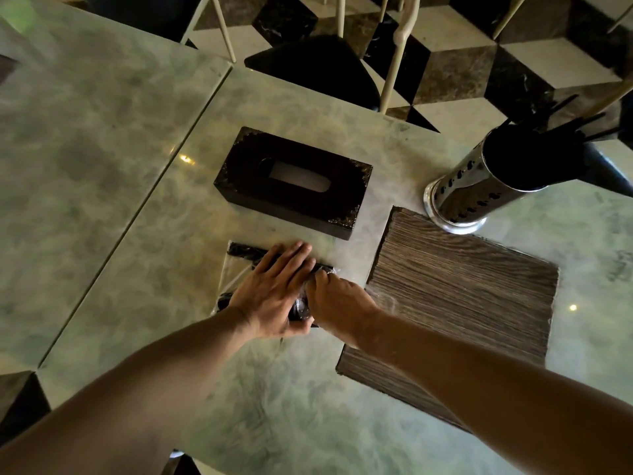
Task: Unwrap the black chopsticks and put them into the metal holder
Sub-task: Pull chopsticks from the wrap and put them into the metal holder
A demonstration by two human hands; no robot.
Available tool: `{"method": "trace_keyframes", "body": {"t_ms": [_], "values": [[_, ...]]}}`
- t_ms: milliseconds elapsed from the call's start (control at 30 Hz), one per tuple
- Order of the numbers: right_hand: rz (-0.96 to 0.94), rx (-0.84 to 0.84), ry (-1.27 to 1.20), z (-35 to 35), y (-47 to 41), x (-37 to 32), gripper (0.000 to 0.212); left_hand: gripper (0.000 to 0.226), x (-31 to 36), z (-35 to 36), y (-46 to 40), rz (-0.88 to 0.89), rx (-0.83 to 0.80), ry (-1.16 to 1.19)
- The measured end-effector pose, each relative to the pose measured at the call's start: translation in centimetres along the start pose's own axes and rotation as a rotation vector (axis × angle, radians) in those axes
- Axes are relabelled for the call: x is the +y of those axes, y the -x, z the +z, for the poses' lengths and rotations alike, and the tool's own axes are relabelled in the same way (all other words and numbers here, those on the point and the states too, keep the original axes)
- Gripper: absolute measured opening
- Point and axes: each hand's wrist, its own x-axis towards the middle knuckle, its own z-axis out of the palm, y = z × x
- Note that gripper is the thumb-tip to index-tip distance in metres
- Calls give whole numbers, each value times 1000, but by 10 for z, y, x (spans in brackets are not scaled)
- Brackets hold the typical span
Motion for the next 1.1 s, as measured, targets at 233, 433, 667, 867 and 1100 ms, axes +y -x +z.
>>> {"method": "trace_keyframes", "body": {"t_ms": [233,433,667,867,1100], "values": [[103,-33,-55,-5,13,9,36,95,0,-1,1,7,13,-21],[123,-22,-9,-6,29,19,33,99,-1,-1,1,3,-29,-41],[69,-21,6,-10,16,7,28,100,1,-5,-1,-8,-53,-47],[118,-64,31,-5,9,12,30,99,0,-4,-1,-2,-29,-28],[167,-129,-113,-8,25,27,35,98,-2,1,0,4,-12,-17]]}}
